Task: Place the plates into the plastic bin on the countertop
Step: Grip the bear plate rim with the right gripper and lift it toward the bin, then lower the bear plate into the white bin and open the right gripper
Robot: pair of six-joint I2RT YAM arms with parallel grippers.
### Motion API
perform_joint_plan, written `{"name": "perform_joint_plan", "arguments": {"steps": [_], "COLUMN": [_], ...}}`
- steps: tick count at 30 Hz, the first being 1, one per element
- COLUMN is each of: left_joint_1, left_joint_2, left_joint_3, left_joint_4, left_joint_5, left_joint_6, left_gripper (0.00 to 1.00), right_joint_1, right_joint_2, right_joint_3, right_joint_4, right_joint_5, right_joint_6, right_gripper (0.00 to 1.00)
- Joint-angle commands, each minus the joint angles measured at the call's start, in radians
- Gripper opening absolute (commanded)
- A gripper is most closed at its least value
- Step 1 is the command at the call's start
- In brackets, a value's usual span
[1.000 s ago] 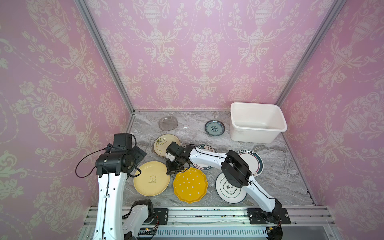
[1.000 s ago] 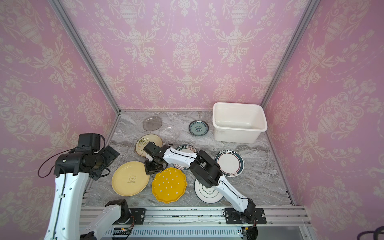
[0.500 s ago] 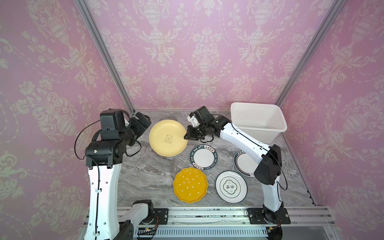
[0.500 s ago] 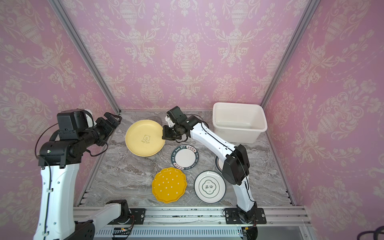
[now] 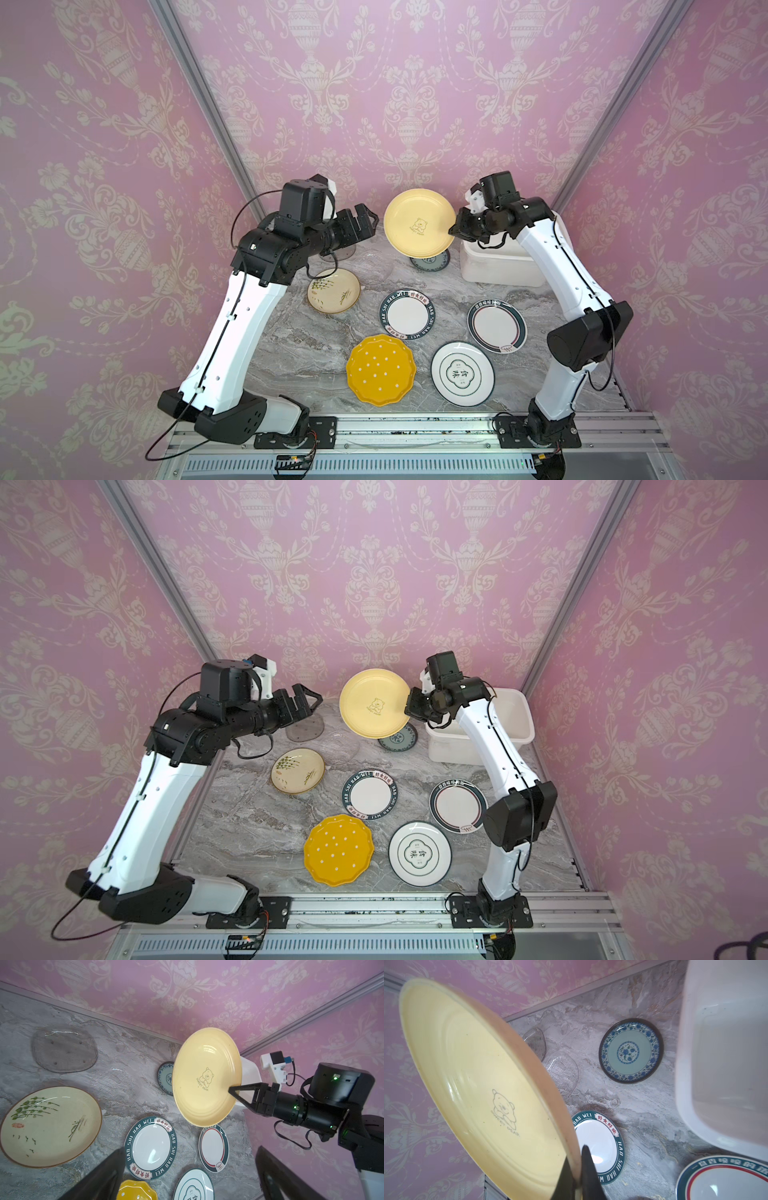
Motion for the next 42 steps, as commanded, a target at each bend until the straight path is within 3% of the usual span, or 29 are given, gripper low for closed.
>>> {"name": "perform_joint_plan", "arguments": {"steps": [1, 8, 19, 30, 42], "left_joint_1": [-0.084, -0.221, -0.309, -0.314, -0.313], "left_joint_2": [0.066, 0.214, 0.287, 0.325, 0.381], "left_joint_3": [0.101, 0.240, 0.263, 0.252, 0.273], "left_joint_4": [-0.081, -0.155, -0.167, -0.161, -0.180], "left_joint_5": [-0.074, -0.122, -0.147, -0.132, -0.109], "left_joint_6": [0.113, 0.161, 0.152, 0.137, 0.136], "left_gripper": [0.99, 0.99, 0.99, 0.99, 0.99], "right_joint_1": [-0.099, -0.291, -0.426, -0.444, -0.419], "right_joint_2": [-0.092, -0.174, -0.093, 0.050, 0.171], "right_joint_3": [-0.055, -0.193, -0.220, -0.171, -0.141], "right_joint_4": [-0.016, 0.067, 0.151, 0.165, 0.170], "right_joint_5": [-0.007, -0.014, 0.096, 0.223, 0.252], "right_joint_6": [-0.045, -0.011, 0.054, 0.012, -0.098], "right_gripper": [0.00, 0.00, 0.00, 0.00, 0.00]}}
